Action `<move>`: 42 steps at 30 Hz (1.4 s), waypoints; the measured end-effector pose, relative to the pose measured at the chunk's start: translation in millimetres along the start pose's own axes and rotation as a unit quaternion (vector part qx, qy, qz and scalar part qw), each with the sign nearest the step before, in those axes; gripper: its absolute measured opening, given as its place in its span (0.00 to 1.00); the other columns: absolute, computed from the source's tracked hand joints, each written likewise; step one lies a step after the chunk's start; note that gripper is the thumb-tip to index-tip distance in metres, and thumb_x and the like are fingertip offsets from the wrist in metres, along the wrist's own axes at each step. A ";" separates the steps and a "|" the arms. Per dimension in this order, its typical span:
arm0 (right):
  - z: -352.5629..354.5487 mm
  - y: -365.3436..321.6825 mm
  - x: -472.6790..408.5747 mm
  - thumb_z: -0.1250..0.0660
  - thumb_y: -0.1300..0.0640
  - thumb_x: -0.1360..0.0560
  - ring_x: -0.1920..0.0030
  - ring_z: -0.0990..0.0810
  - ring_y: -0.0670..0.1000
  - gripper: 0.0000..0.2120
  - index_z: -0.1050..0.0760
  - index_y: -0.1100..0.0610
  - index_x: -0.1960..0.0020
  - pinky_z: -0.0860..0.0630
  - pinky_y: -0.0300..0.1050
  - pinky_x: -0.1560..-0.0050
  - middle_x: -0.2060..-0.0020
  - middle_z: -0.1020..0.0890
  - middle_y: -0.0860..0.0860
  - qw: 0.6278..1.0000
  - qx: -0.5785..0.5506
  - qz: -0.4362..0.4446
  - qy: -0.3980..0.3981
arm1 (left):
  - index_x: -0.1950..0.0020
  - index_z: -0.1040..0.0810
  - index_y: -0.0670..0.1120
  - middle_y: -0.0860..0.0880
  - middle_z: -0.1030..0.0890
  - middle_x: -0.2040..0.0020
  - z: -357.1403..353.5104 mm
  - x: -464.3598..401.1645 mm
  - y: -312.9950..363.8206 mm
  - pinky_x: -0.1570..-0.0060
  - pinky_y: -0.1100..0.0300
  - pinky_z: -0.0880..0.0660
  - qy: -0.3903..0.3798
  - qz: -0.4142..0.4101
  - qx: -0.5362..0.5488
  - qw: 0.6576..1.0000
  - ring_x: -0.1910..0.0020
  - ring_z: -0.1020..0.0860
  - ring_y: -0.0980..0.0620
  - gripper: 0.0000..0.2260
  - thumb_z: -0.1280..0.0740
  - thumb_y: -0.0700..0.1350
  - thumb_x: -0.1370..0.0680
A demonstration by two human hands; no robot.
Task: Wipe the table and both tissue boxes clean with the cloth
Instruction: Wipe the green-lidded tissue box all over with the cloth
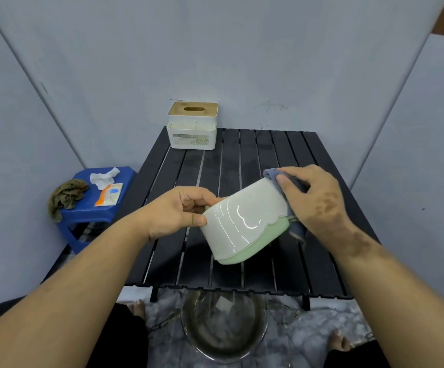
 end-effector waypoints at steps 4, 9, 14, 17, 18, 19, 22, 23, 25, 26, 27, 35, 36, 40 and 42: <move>-19.0 -33.3 22.8 0.34 0.59 0.23 0.56 0.27 0.49 0.09 0.17 0.53 0.46 0.30 0.32 0.50 0.56 0.28 0.52 0.997 0.042 0.063 -0.004 | 0.42 0.17 0.46 0.48 0.14 0.43 3.5 2.1 0.5 0.39 0.54 0.22 -0.007 0.005 -0.012 1.000 0.40 0.18 0.47 0.16 0.32 0.32 0.26; -19.7 -49.9 23.6 0.32 0.56 0.25 0.55 0.24 0.49 0.09 0.17 0.52 0.47 0.26 0.41 0.51 0.58 0.25 0.51 0.981 -0.008 0.169 -0.093 | 0.42 0.18 0.42 0.49 0.14 0.45 1.1 1.0 2.3 0.41 0.56 0.21 -0.019 0.002 -0.019 1.000 0.41 0.18 0.48 0.14 0.32 0.32 0.26; -0.6 14.4 -1.0 0.32 0.55 0.23 0.51 0.18 0.46 0.08 0.17 0.50 0.46 0.20 0.50 0.46 0.53 0.16 0.46 0.992 -0.110 -0.044 -0.043 | 0.40 0.18 0.41 0.41 0.16 0.40 -0.9 -1.3 5.0 0.39 0.55 0.22 -0.028 -0.006 -0.026 0.999 0.37 0.19 0.44 0.15 0.31 0.32 0.26; -1.7 1.0 9.2 0.32 0.56 0.24 0.52 0.21 0.48 0.08 0.17 0.49 0.48 0.26 0.35 0.49 0.54 0.20 0.50 0.999 -0.028 -0.019 -0.002 | 0.39 0.18 0.39 0.42 0.16 0.40 -0.1 -0.9 3.2 0.39 0.54 0.22 -0.019 -0.011 -0.025 0.999 0.38 0.19 0.44 0.15 0.32 0.32 0.25; -6.3 -13.0 15.8 0.32 0.58 0.24 0.53 0.23 0.50 0.08 0.17 0.49 0.47 0.29 0.33 0.50 0.54 0.23 0.51 1.000 0.000 0.016 0.001 | 0.39 0.19 0.40 0.43 0.16 0.41 0.1 -0.5 2.1 0.40 0.54 0.22 -0.017 -0.009 -0.020 1.000 0.39 0.18 0.44 0.15 0.31 0.32 0.25; -14.6 -29.7 24.9 0.33 0.59 0.24 0.53 0.24 0.50 0.09 0.18 0.50 0.47 0.30 0.35 0.51 0.55 0.25 0.52 0.998 0.013 0.059 -0.014 | 0.40 0.19 0.40 0.44 0.16 0.43 0.5 -0.3 0.2 0.40 0.53 0.22 -0.015 -0.007 -0.013 1.000 0.41 0.18 0.45 0.14 0.31 0.33 0.25; -44.3 -74.9 59.2 0.33 0.59 0.25 0.56 0.27 0.52 0.09 0.18 0.55 0.47 0.28 0.43 0.53 0.57 0.27 0.52 0.971 0.016 0.210 -0.115 | 0.41 0.21 0.38 0.47 0.15 0.46 2.0 0.0 -4.2 0.43 0.54 0.22 -0.003 0.008 -0.003 1.000 0.44 0.18 0.48 0.14 0.32 0.32 0.26; -46.2 -77.8 63.0 0.33 0.59 0.26 0.58 0.27 0.51 0.09 0.18 0.56 0.47 0.28 0.41 0.54 0.58 0.27 0.53 0.962 0.010 0.236 -0.139 | 0.41 0.21 0.39 0.48 0.15 0.46 1.7 -0.3 -4.4 0.43 0.54 0.22 -0.004 0.010 -0.001 1.000 0.44 0.19 0.48 0.14 0.32 0.32 0.26; -32.7 -63.6 49.2 0.30 0.60 0.26 0.59 0.26 0.48 0.09 0.17 0.54 0.48 0.29 0.35 0.55 0.59 0.26 0.52 0.969 -0.020 0.213 -0.127 | 0.43 0.18 0.44 0.49 0.15 0.45 -0.2 -1.0 -2.9 0.41 0.52 0.22 -0.013 0.007 0.007 1.000 0.42 0.19 0.48 0.13 0.30 0.35 0.27; -20.9 -49.1 37.8 0.29 0.59 0.26 0.58 0.24 0.48 0.09 0.16 0.51 0.48 0.28 0.35 0.54 0.59 0.25 0.51 0.979 -0.025 0.179 -0.094 | 0.44 0.17 0.47 0.48 0.15 0.43 -0.7 -0.8 -1.9 0.39 0.51 0.22 -0.015 0.006 0.009 1.000 0.40 0.19 0.47 0.13 0.30 0.37 0.27; -8.5 -31.8 26.3 0.29 0.59 0.26 0.56 0.23 0.47 0.09 0.17 0.48 0.48 0.27 0.36 0.52 0.58 0.24 0.51 0.989 -0.024 0.134 -0.059 | 0.44 0.17 0.47 0.47 0.15 0.41 0.0 -0.7 -1.4 0.37 0.48 0.23 -0.013 0.004 0.006 1.000 0.39 0.19 0.46 0.13 0.30 0.37 0.27; -26.9 -54.3 64.4 0.30 0.61 0.27 0.55 0.25 0.49 0.10 0.18 0.49 0.49 0.28 0.37 0.49 0.57 0.27 0.48 0.982 -0.006 0.170 -0.080 | 0.40 0.24 0.37 0.49 0.15 0.41 0.7 -0.3 -3.0 0.41 0.57 0.22 -0.010 0.002 0.002 1.000 0.40 0.18 0.51 0.14 0.33 0.31 0.26; -36.3 -66.1 76.4 0.30 0.60 0.26 0.55 0.26 0.49 0.08 0.19 0.50 0.49 0.28 0.38 0.50 0.57 0.27 0.49 0.972 -0.006 0.204 -0.117 | 0.41 0.24 0.37 0.48 0.15 0.41 0.9 -0.3 -3.2 0.42 0.56 0.22 -0.013 0.002 0.008 1.000 0.41 0.18 0.51 0.14 0.33 0.31 0.26; -12.9 -41.6 57.6 0.28 0.59 0.27 0.54 0.24 0.42 0.11 0.18 0.44 0.50 0.29 0.32 0.49 0.57 0.24 0.45 0.982 -0.039 0.171 -0.073 | 0.42 0.24 0.38 0.49 0.15 0.41 1.3 -1.4 -3.9 0.41 0.54 0.22 -0.017 0.007 0.005 1.000 0.41 0.18 0.50 0.14 0.33 0.31 0.27; 10.2 -5.2 36.1 0.28 0.58 0.26 0.53 0.22 0.43 0.11 0.18 0.41 0.51 0.27 0.33 0.49 0.56 0.21 0.45 0.996 -0.025 0.077 -0.026 | 0.42 0.24 0.38 0.48 0.15 0.41 2.2 -1.5 -4.0 0.39 0.52 0.22 -0.012 0.008 -0.003 1.000 0.40 0.18 0.49 0.14 0.34 0.31 0.27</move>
Point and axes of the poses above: each hand's wrist, its own x-axis away from the middle knuckle, its own z-axis out of the back of the hand, y = z × x, the point moved 7 cm from there along -x, towards the middle knuckle
